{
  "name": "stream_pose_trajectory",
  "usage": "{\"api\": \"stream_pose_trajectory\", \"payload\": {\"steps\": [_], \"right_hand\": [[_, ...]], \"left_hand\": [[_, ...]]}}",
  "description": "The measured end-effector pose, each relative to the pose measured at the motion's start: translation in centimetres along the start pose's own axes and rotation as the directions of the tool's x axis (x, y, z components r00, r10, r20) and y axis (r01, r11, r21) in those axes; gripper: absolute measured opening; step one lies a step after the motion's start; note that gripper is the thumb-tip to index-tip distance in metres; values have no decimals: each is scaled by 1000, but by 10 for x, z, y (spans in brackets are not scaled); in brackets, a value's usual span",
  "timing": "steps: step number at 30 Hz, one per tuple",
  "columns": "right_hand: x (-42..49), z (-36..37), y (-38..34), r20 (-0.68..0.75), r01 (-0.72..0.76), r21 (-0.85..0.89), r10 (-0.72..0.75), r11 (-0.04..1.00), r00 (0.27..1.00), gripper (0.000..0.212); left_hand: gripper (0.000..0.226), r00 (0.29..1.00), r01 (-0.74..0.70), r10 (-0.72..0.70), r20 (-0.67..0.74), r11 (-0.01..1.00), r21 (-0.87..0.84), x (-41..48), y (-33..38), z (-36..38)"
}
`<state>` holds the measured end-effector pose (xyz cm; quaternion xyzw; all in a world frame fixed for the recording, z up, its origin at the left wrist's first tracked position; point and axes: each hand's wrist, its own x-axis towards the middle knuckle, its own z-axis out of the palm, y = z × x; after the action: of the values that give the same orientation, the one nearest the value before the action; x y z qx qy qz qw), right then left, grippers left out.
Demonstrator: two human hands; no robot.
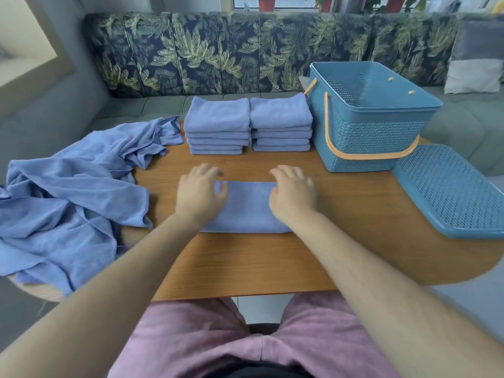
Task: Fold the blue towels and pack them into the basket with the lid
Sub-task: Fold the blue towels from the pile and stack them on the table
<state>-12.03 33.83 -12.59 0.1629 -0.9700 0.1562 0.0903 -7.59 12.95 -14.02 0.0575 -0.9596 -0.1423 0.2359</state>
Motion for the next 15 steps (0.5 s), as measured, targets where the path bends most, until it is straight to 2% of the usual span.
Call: {"api": "stream_pose_trajectory", "payload": {"steps": [2, 3, 6, 12, 15], "right_hand": [[-9, 13, -28, 120, 68, 26, -71, 997, 990, 52], [-12, 21, -35, 193, 66, 21, -68, 998, 979, 53], [-17, 37, -32, 331, 44, -30, -32, 999, 943, 55], [-15, 32, 7, 352, -4, -89, 36, 996, 935, 59], [-16, 27, 23, 334, -32, -115, 69, 993, 940, 59]], "left_hand": [[41, 984, -105, 116, 133, 991, -87, -11, 20, 12], [46, 969, -102, 120, 214, 990, -93, -16, 22, 18], [53, 921, 7, 9, 389, 999, -42, -25, 7, 23], [63, 893, 79, -99, 438, 995, 64, -17, -31, 10], [67, 869, 62, -94, 486, 995, 82, -17, -50, -1]]}}
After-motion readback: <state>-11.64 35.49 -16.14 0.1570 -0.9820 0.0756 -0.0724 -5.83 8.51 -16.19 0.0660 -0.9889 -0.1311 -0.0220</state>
